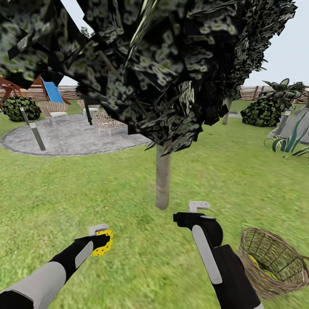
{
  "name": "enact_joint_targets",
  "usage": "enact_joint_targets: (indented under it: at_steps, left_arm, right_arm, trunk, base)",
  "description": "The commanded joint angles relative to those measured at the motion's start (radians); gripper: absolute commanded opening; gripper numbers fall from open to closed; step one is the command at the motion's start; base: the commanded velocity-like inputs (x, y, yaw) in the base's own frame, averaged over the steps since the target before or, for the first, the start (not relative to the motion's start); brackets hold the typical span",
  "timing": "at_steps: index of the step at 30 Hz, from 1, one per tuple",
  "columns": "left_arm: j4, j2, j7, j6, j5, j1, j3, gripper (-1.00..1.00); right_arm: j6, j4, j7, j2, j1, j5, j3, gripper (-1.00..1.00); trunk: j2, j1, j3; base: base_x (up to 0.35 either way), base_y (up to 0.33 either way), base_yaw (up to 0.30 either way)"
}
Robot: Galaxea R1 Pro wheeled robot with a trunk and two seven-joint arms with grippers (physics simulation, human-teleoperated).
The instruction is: Take the three Easter eggs out of the wicker basket on the lawn in the garden, then place them on the lawn next to a single tree (choose any tree) so that all three eggs are next to the same tree and none are left in the basket.
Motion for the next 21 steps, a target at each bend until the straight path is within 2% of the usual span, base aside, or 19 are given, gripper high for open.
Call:
enact_joint_targets:
  at_steps: [1,12,15,21]
  left_arm:
    - [-0.003,0.001,0.008,0.004,0.010,0.000,-0.008,-1.00]
    - [-0.003,0.001,0.008,0.004,0.010,0.000,-0.008,-1.00]
    - [-0.003,0.000,0.007,0.004,0.010,0.000,-0.008,-1.00]
    - [-0.009,0.000,0.009,0.003,0.010,0.000,-0.007,-1.00]
  right_arm:
    - [0.003,-0.001,-0.010,0.000,-0.001,-0.010,0.001,1.00]
    - [0.003,-0.001,-0.010,0.001,-0.001,-0.011,0.001,1.00]
    - [0.003,-0.001,-0.010,0.000,-0.001,-0.011,0.001,1.00]
    - [0.003,-0.001,-0.010,0.001,-0.001,-0.011,0.001,1.00]
  trunk:
    - [-0.001,0.000,0.000]
    - [-0.001,0.000,0.011]
    - [-0.001,0.000,0.012]
    - [-0.001,0.000,0.012]
  base:
    - [0.261,0.230,-0.125]
    - [0.255,0.237,-0.163]
    - [0.225,0.064,-0.032]
    - [0.032,0.008,-0.004]
